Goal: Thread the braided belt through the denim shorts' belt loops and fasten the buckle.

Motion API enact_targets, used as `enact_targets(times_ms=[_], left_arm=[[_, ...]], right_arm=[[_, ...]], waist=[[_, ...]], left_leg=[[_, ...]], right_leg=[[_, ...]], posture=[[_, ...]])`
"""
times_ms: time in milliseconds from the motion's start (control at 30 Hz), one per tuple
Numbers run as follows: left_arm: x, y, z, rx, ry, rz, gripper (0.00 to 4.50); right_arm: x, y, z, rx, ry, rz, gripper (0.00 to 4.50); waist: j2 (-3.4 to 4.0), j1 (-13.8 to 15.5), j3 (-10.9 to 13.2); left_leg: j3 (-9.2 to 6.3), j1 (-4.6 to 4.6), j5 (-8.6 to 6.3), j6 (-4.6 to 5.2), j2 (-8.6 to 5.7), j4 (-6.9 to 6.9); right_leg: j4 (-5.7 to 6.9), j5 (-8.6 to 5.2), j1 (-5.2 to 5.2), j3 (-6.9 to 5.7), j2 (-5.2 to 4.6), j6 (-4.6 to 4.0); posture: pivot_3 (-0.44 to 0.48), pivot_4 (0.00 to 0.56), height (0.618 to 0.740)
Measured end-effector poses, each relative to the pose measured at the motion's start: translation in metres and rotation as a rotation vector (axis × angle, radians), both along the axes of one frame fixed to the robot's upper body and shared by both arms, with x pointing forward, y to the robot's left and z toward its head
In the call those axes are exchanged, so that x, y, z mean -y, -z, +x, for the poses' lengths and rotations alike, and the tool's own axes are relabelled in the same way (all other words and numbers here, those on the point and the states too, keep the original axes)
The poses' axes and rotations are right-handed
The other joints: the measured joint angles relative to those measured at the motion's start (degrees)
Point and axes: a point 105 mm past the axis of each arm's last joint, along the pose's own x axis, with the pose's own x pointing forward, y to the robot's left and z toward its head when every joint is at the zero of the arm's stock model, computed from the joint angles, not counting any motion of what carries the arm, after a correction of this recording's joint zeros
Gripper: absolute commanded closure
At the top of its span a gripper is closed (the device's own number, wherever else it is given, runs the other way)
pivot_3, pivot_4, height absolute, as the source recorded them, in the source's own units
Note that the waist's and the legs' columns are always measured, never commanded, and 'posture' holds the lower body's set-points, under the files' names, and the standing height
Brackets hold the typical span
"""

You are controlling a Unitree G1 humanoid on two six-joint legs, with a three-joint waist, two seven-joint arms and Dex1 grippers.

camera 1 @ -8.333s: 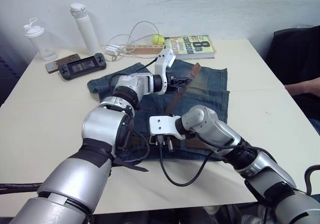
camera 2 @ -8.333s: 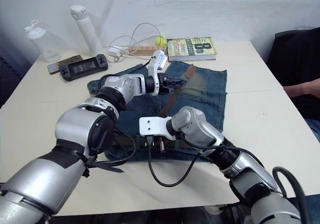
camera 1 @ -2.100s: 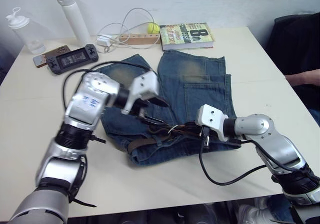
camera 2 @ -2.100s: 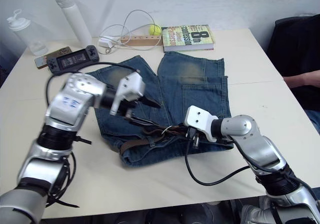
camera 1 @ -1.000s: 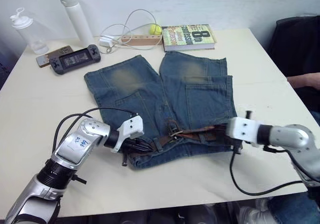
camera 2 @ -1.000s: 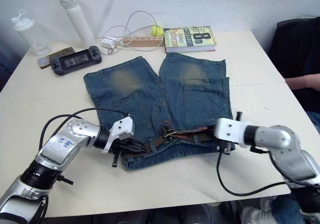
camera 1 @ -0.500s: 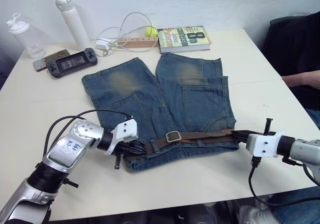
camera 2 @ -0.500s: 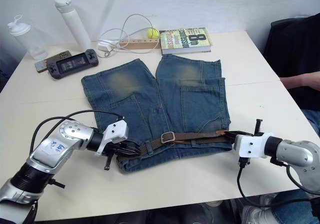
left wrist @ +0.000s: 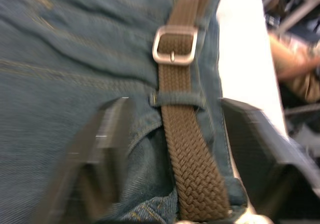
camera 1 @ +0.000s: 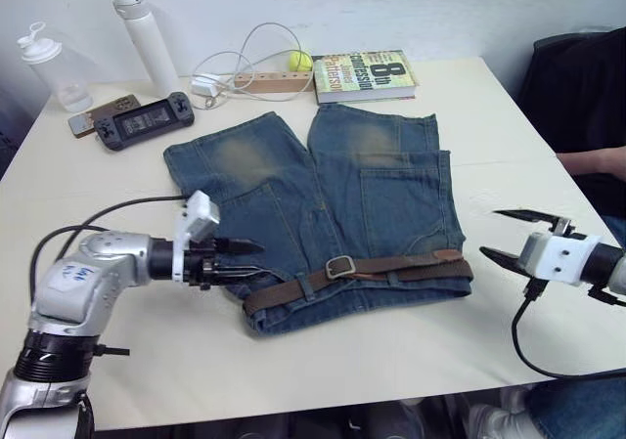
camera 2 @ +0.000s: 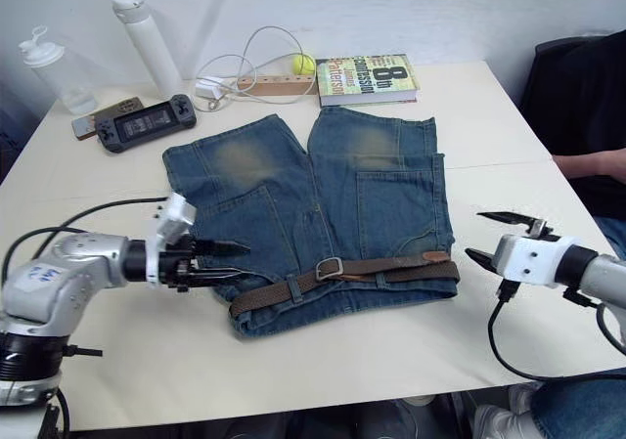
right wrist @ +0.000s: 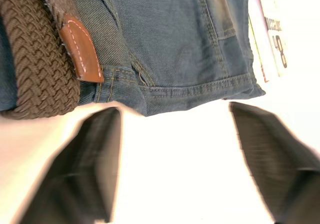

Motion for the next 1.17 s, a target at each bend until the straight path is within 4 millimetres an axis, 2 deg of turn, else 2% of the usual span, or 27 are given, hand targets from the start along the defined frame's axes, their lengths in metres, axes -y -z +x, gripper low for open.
enact_targets(times_ms=[67, 133, 200, 333, 467, 600, 700, 933, 967, 1033, 1133, 1167], left_arm=[[-0.012, -0.013, -0.001, 0.028, -0.046, -0.029, 0.03], [-0.023, -0.016, -0.004, 0.038, -0.092, -0.041, 0.03], [-0.033, -0.008, -0.006, 0.026, -0.151, -0.039, 0.03], [-0.071, 0.011, -0.007, 0.057, -0.343, 0.002, 0.03], [-0.097, 0.027, -0.021, 0.070, -0.477, 0.009, 0.03], [-0.103, 0.049, -0.029, 0.087, -0.566, 0.013, 0.03], [-0.104, 0.072, -0.039, 0.080, -0.645, 0.018, 0.03], [-0.099, 0.082, -0.044, 0.117, -0.656, 0.053, 0.03], [-0.096, 0.085, -0.044, 0.110, -0.649, 0.053, 0.03], [-0.093, 0.088, -0.044, 0.107, -0.646, 0.048, 0.03], [-0.092, 0.087, -0.043, 0.120, -0.644, 0.053, 0.03], [-0.091, 0.088, -0.043, 0.125, -0.639, 0.059, 0.03]], right_arm=[[0.007, -0.007, 0.003, -0.056, 0.045, 0.117, 0.00], [0.017, -0.016, 0.007, -0.117, 0.110, 0.265, 0.00], [0.024, -0.014, 0.007, -0.235, 0.158, 0.395, 0.00], [0.022, 0.001, 0.001, -0.547, 0.213, 0.675, 0.00], [0.015, -0.006, 0.003, -0.600, 0.186, 0.745, 0.00], [0.010, -0.003, 0.007, -0.563, 0.180, 0.747, 0.00], [0.004, 0.019, 0.004, -0.556, 0.180, 0.728, 0.00], [-0.003, 0.033, -0.004, -0.616, 0.183, 0.741, 0.00], [-0.002, 0.039, -0.005, -0.627, 0.195, 0.749, 0.00], [-0.004, 0.044, -0.007, -0.636, 0.200, 0.757, 0.00], [-0.003, 0.046, -0.005, -0.618, 0.212, 0.747, 0.00], [-0.003, 0.046, -0.004, -0.606, 0.213, 0.748, 0.00]], waist=[[0.02, -0.1, 0.0], [0.03, -0.4, 0.0], [0.04, -0.5, 0.0], [0.06, -0.6, 0.0], [0.17, -0.5, 0.0], [0.16, 0.4, 0.0], [0.16, 1.0, 0.0], [0.18, 0.7, 0.0], [0.19, 0.2, 0.0], [0.28, -0.7, 0.1], [0.31, -1.4, 0.0], [0.37, -1.2, 0.0]], left_leg=[[0.01, 0.01, 0.00, 0.00, 0.00, 0.00], [-0.03, 0.07, 0.00, 0.00, 0.03, -0.01], [-0.05, 0.10, -0.01, -0.01, 0.11, -0.03], [-0.08, 0.06, -0.06, -0.03, 0.15, -0.05], [-0.06, 0.07, -0.18, 0.00, 0.15, -0.05], [-0.05, 0.07, -0.23, 0.01, 0.15, -0.04], [-0.06, 0.04, -0.24, 0.03, 0.13, -0.02], [-0.33, 0.06, -0.24, 0.02, 0.07, -0.09], [-1.01, -0.18, -0.09, 0.08, -0.32, -0.22], [-2.31, -0.05, 0.24, 0.11, -0.96, -0.47], [-4.01, -0.20, 1.05, 0.19, -2.25, -0.77], [-3.87, -0.07, 1.14, 0.14, -2.26, -0.83]], right_leg=[[-0.01, 0.00, 0.01, 0.01, -0.01, 0.00], [-0.05, 0.00, 0.11, -0.01, 0.00, 0.00], [-0.15, 0.00, 0.20, -0.05, 0.03, -0.01], [-0.20, -0.01, 0.19, -0.08, 0.04, -0.03], [-0.25, -0.01, 0.21, -0.09, 0.02, -0.03], [-0.31, 0.00, 0.26, -0.11, 0.02, -0.01], [-0.34, 0.01, 0.26, -0.13, 0.00, 0.01], [-0.37, 0.01, 0.45, -0.37, -0.09, 0.01], [-0.29, -0.06, 0.84, -1.09, -0.53, -0.02], [-0.39, -0.26, 1.50, -2.36, -1.31, 0.01], [-0.39, -0.63, 1.74, -4.07, -2.79, 0.28], [-0.43, -0.64, 1.53, -3.82, -2.80, 0.28]], posture=[[0.000, 0.150, 0.734], [0.000, 0.150, 0.734], [0.000, 0.150, 0.734], [0.000, 0.150, 0.734], [0.000, 0.150, 0.734], [0.000, 0.150, 0.734], [0.000, 0.150, 0.734], [0.000, 0.150, 0.735], [0.000, 0.150, 0.736], [0.000, 0.150, 0.737], [0.000, 0.150, 0.738], [0.000, 0.150, 0.738]])
